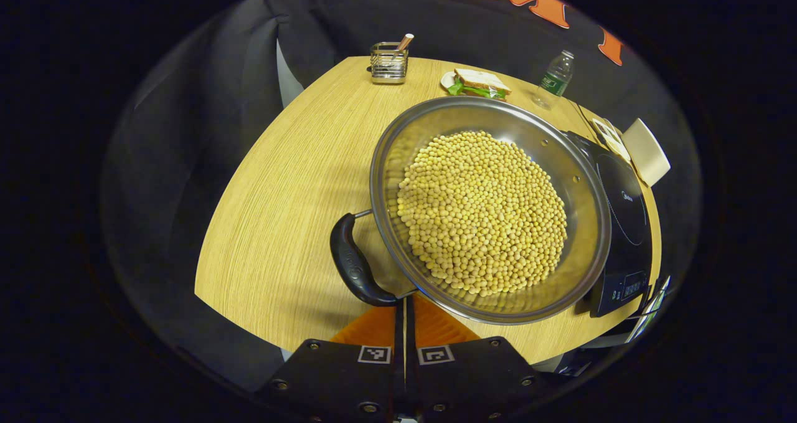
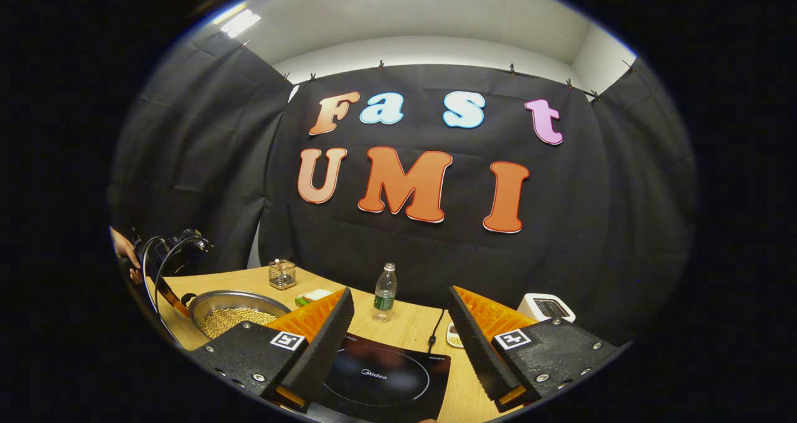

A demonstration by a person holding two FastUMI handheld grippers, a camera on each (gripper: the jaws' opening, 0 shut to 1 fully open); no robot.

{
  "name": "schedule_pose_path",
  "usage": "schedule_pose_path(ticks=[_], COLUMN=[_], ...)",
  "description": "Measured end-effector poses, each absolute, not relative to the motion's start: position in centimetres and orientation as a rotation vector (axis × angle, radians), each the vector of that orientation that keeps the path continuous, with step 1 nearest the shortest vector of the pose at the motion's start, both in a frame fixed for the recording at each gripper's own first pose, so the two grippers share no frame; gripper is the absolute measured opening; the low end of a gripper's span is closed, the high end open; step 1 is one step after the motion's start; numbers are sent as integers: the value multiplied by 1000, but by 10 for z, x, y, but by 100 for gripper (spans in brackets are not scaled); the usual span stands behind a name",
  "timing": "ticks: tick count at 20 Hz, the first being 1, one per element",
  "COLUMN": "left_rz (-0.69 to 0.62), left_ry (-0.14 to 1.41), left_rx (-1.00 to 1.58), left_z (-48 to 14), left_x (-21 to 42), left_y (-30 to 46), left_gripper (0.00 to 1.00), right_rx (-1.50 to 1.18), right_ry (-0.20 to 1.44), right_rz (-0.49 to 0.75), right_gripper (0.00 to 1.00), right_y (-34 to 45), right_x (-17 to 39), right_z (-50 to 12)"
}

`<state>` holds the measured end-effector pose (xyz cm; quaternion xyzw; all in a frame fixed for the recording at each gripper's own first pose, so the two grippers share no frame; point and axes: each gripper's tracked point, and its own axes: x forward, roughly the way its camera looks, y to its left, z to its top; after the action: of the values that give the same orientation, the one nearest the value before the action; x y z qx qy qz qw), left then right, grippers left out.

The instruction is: First push the handle of the pot to place it horizontally, then grasp the pot with both hands and set it on the induction cooktop.

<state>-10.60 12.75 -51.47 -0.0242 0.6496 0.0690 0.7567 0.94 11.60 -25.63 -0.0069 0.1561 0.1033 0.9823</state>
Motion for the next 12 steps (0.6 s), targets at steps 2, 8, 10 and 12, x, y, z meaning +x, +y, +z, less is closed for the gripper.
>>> schedule_pose_path(ticks=[2, 8, 10, 12], left_rz=[166, 182, 177, 166], left_ry=[1401, 1346, 1316, 1288], left_rx=[-24, 53, 80, 102], left_z=[-518, -523, -522, -523], left_x=[-99, -76, -70, -63], left_y=[137, 160, 166, 173], left_gripper=[1, 1, 1, 1], right_rx=[-16, 2, 14, 28], right_ry=[328, 371, 393, 424], right_rz=[214, 239, 248, 265], right_gripper=[95, 95, 95, 95], right_y=[120, 136, 140, 150], right_x=[8, 8, 8, 5], right_z=[-262, -278, -286, -294])
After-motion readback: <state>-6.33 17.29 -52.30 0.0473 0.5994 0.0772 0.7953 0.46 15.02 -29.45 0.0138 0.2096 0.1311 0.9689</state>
